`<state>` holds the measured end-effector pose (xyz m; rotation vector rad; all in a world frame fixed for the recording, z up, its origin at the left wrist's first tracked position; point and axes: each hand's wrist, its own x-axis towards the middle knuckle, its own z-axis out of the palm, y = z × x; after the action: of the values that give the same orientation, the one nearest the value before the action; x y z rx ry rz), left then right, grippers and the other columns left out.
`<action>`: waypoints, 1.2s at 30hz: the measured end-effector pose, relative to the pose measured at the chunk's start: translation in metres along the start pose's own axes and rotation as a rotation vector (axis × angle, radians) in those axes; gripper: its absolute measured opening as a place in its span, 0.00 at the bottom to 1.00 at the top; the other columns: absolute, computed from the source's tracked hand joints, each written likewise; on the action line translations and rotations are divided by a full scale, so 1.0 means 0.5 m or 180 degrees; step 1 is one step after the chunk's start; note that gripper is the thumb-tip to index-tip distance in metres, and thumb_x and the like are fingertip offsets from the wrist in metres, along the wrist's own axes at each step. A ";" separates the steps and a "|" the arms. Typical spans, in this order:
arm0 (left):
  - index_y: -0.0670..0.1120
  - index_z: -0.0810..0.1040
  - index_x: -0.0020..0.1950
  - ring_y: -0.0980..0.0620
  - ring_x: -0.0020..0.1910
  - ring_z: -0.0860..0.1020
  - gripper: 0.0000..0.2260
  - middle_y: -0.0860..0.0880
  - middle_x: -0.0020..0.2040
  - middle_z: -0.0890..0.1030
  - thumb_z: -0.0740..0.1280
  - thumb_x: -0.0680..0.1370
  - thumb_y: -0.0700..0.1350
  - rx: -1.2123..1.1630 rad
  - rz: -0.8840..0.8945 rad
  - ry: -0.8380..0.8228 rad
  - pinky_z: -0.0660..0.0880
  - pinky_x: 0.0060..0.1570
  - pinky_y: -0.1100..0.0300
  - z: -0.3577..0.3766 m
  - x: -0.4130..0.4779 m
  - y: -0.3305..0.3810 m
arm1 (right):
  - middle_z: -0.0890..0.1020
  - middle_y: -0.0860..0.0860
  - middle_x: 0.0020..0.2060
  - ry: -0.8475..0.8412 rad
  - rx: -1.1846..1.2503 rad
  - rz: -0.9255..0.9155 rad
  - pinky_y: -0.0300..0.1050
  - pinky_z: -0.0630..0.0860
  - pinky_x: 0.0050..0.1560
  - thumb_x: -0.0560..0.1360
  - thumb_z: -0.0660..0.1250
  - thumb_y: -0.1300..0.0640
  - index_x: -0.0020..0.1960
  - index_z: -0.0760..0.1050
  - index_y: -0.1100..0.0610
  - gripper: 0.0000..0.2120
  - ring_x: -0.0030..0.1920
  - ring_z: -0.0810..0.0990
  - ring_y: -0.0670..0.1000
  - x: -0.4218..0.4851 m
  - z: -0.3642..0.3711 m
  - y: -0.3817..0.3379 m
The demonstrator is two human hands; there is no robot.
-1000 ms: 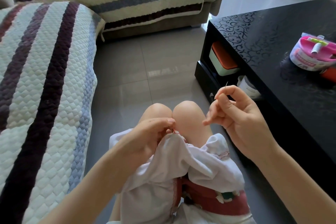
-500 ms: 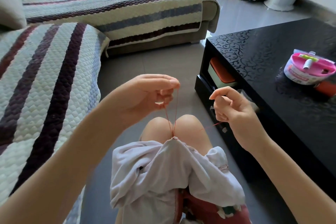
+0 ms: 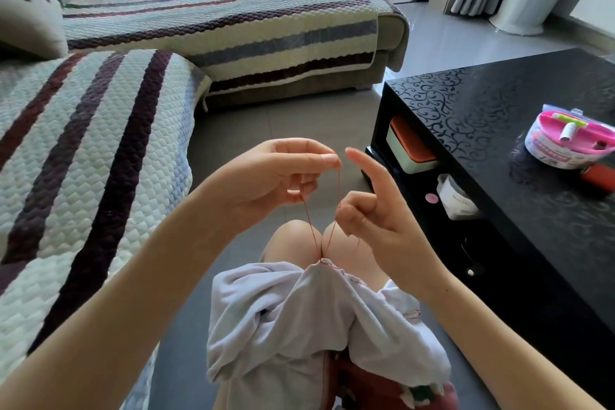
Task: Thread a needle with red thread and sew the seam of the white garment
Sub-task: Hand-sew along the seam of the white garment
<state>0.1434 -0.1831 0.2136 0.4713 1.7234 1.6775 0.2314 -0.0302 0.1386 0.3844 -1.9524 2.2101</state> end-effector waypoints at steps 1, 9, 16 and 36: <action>0.48 0.83 0.37 0.56 0.29 0.69 0.01 0.52 0.29 0.72 0.71 0.68 0.44 -0.0021 -0.0038 0.0014 0.68 0.35 0.64 -0.002 0.002 -0.001 | 0.73 0.45 0.30 -0.0028 0.0153 -0.0027 0.35 0.69 0.38 0.77 0.62 0.64 0.71 0.59 0.47 0.27 0.33 0.69 0.45 0.000 -0.001 -0.002; 0.48 0.82 0.40 0.57 0.34 0.75 0.08 0.52 0.33 0.77 0.77 0.64 0.44 0.0147 -0.0372 0.0303 0.70 0.41 0.63 0.000 -0.004 -0.062 | 0.79 0.46 0.32 0.0515 -0.0571 -0.0280 0.35 0.73 0.40 0.76 0.66 0.64 0.43 0.79 0.56 0.06 0.34 0.75 0.44 0.007 -0.024 -0.056; 0.38 0.83 0.43 0.54 0.39 0.75 0.09 0.42 0.39 0.78 0.76 0.70 0.43 0.1151 -0.0494 -0.0109 0.71 0.40 0.63 0.042 -0.048 -0.163 | 0.82 0.52 0.36 0.0735 0.0004 0.0019 0.50 0.81 0.48 0.72 0.68 0.57 0.41 0.81 0.56 0.04 0.40 0.82 0.53 0.034 -0.079 -0.101; 0.39 0.83 0.39 0.50 0.45 0.82 0.02 0.37 0.45 0.84 0.74 0.69 0.36 -0.0101 -0.0848 0.0162 0.79 0.48 0.64 0.051 -0.079 -0.196 | 0.70 0.50 0.33 -0.0024 -0.1594 0.1417 0.39 0.66 0.32 0.72 0.68 0.53 0.55 0.79 0.53 0.12 0.33 0.67 0.48 0.104 -0.189 0.040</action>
<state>0.2079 -0.2018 0.1279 0.1756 1.7095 1.5336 0.1682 0.0583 0.1246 -0.1271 -2.6944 1.8102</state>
